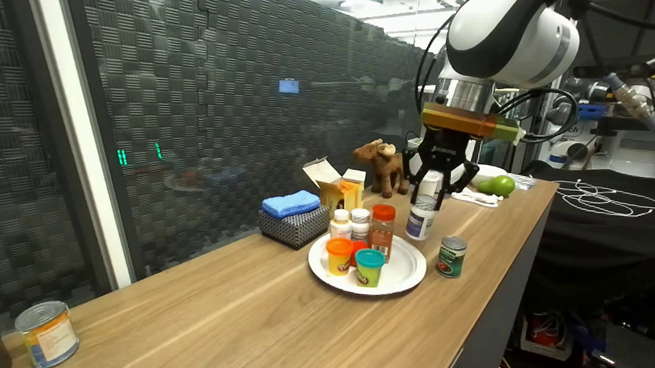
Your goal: Put the objects surrounding the white plate on to the plate.
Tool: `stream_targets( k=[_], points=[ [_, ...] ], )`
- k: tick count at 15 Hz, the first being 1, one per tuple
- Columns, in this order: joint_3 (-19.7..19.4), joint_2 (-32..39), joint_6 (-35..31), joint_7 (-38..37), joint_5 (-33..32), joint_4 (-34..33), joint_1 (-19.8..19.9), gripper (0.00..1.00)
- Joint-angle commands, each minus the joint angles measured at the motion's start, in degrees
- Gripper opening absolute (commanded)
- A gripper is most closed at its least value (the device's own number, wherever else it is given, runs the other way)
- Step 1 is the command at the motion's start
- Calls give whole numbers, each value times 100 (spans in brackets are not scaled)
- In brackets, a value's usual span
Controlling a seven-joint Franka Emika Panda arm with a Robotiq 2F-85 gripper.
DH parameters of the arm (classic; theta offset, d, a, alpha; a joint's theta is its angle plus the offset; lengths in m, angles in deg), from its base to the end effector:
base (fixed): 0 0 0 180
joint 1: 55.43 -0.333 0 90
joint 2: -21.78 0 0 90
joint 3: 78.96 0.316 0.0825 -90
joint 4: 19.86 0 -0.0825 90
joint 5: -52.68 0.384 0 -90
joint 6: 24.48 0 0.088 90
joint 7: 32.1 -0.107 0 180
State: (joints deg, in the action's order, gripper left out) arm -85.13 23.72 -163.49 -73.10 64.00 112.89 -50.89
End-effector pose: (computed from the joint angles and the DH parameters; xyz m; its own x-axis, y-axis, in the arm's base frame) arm 0.5111 -0.0959 0.3347 0.5025 -0.8637 -0.0397 -0.8580 -0.4925 -0.1457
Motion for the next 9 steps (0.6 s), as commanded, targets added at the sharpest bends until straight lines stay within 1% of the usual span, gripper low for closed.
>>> stream_targets(
  k=[1,9],
  points=[
    [152,-85,130,-42,-52,33,-111,20],
    [353,59,702,211,93,-39,-265,20]
  ],
)
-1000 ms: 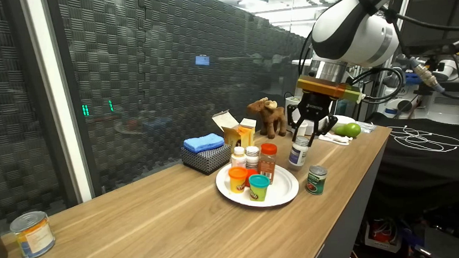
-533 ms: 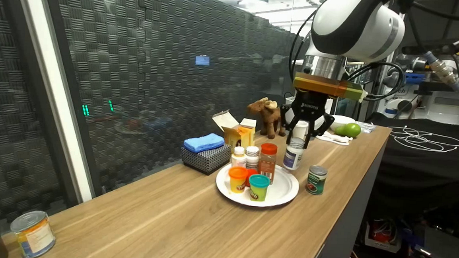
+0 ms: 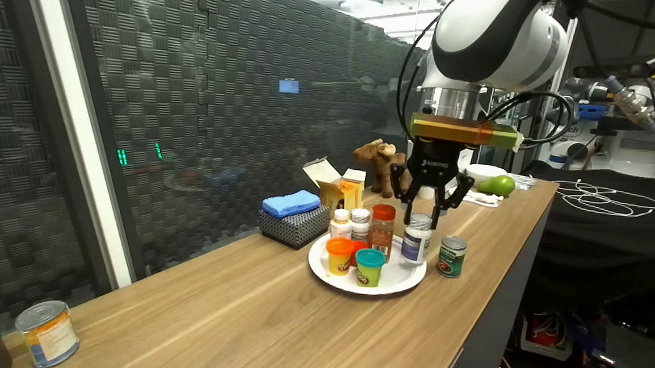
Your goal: Put the objects surrounding the white plate on to the plate.
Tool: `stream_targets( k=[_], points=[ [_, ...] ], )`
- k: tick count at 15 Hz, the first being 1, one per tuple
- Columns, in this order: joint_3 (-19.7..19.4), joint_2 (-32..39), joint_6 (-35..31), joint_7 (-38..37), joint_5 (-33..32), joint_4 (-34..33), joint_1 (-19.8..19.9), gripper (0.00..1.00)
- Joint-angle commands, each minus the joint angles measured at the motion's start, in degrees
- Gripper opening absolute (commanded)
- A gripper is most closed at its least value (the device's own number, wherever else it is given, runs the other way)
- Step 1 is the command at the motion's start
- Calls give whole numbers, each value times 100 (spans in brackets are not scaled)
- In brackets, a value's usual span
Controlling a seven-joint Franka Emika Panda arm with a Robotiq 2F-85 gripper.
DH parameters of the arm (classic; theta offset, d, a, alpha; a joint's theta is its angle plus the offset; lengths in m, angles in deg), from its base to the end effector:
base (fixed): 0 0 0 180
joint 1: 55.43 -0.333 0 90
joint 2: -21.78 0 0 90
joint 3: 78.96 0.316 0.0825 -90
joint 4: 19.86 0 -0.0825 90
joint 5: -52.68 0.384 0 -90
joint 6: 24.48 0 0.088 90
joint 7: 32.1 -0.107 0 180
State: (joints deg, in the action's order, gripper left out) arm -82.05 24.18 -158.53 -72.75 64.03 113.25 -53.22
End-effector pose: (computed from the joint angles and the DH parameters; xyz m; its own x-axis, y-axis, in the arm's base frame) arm 0.5072 -0.0439 0.3202 0.5883 -0.8005 -0.1147 -0.8087 -0.5827 -0.0804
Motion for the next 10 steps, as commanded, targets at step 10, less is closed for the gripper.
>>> stream_targets(
  k=[10],
  points=[
    [203,329,133,813,121,-294,-185,20]
  ],
)
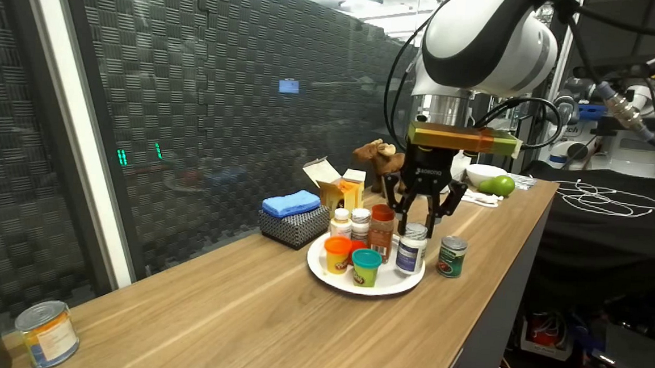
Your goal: Put the objects surrounding the white plate on to the plate.
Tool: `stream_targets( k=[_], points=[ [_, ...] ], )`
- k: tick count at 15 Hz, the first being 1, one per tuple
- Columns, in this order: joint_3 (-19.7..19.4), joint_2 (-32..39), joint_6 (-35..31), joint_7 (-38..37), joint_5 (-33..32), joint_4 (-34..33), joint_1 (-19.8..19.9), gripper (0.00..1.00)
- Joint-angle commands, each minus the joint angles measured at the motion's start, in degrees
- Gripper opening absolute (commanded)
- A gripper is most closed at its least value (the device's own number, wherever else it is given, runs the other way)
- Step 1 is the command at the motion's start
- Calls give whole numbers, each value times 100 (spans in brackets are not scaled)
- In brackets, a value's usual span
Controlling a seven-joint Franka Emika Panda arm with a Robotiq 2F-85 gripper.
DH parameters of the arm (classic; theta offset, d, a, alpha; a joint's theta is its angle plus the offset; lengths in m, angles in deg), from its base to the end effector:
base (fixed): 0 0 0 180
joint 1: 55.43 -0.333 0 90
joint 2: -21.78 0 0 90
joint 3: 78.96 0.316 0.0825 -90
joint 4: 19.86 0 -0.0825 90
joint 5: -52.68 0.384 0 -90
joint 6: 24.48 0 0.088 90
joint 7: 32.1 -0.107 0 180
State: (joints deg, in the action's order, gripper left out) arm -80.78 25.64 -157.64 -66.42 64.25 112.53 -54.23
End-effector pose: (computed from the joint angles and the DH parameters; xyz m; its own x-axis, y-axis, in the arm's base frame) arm 0.5106 -0.0234 0.3111 0.6987 -0.7037 -0.1292 -0.7146 -0.6953 -0.0772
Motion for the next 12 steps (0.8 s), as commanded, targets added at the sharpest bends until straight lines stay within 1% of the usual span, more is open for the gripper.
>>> stream_targets(
  k=[1,3,6,12],
  points=[
    [94,222,19,206,89,-258,-106,20],
    [132,328,31,288,110,-376,-153,20],
    [138,433,-156,155,-203,-498,-261,20],
    [124,746,-256,134,-420,-779,-460,20]
  ],
)
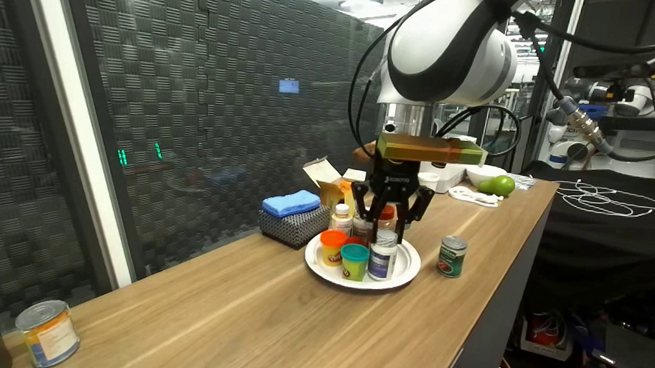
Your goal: Put the objects surrounding the white plate on to the plate.
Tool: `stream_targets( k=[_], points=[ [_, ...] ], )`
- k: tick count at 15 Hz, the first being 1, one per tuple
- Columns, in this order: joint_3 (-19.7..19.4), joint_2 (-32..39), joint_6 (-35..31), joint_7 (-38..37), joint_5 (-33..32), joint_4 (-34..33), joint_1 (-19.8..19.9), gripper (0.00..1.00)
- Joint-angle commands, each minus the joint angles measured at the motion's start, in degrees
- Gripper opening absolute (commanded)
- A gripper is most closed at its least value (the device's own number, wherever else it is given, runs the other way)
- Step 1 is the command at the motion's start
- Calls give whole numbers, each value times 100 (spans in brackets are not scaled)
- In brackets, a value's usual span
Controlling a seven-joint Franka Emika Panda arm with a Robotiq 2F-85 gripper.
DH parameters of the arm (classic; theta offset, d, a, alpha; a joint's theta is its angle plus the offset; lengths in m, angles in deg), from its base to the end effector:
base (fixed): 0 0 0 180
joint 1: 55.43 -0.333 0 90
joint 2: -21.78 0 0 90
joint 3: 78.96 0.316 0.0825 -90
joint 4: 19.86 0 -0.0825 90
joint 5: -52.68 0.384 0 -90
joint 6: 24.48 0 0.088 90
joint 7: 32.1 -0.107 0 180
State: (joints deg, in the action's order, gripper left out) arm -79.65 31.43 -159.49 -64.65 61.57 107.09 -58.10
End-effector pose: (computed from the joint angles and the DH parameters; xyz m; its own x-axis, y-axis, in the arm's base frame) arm 0.5428 0.0209 0.2991 0.7982 -0.5965 -0.0842 -0.6019 -0.7955 -0.0699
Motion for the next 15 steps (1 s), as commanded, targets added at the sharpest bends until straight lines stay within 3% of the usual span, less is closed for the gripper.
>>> stream_targets(
  k=[1,6,7,8,12,15],
  points=[
    [-2,220,-110,-64,-183,-282,-96,20],
    [-8,331,-57,-27,-129,-465,-115,20],
    [-7,324,5,-11,-111,-474,-111,59],
    [-10,315,44,-7,-103,-473,-108,70],
    [-83,34,-8,91,-125,-251,-29,99],
    [-284,-273,-125,231,-519,-15,66,100]
  ],
)
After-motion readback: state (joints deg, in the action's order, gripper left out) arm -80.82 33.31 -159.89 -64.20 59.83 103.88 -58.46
